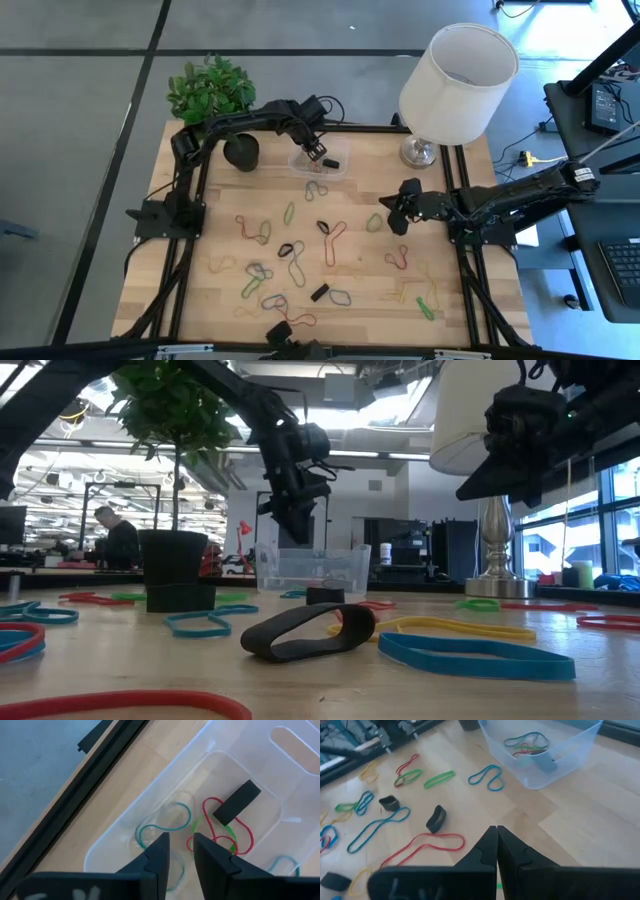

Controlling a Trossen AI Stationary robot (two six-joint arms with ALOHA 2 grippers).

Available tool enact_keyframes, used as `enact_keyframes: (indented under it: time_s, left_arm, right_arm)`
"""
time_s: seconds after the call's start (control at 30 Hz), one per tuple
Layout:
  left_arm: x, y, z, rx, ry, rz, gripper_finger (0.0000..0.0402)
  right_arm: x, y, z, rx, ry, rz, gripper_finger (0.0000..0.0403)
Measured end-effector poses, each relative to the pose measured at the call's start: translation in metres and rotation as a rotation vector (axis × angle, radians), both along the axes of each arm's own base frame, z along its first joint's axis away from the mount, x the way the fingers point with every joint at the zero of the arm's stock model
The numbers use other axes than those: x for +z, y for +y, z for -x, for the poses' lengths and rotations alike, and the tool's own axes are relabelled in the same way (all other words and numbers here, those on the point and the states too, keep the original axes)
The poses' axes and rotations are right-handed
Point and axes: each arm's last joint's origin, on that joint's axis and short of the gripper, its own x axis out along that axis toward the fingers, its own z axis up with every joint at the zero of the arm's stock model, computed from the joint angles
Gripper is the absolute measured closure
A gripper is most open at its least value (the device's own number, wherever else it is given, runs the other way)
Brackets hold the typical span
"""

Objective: Pick and place rubber bands into bin
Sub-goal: Put the green rubber band into the transparent bin

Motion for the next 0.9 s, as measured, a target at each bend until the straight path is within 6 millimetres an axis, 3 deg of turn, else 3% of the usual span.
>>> enact_keyframes:
  time_s: [0.2,0.4,0.73,0.9]
  left_arm:
    - [0.028,-0.023,-0.003,0.018,-0.066,-0.034,0.033]
    - [0.058,-0.078,-0.017,-0.097,-0.104,-0.156,0.0389]
    - [0.061,-0.183,-0.04,-0.362,-0.13,-0.138,0.0399]
    - [0.058,-0.216,-0.038,-0.444,-0.085,-0.119,0.04]
  right_arm:
    - [0.0,0.001,0.0,0.077,0.025,0.035,0.0397]
    - [0.003,0.003,0.006,0.2,0.048,0.028,0.0397]
    - [0.012,0.001,0.021,0.271,0.051,0.121,0.0397]
    - [0.013,0.002,0.022,0.271,0.039,0.115,0.0398]
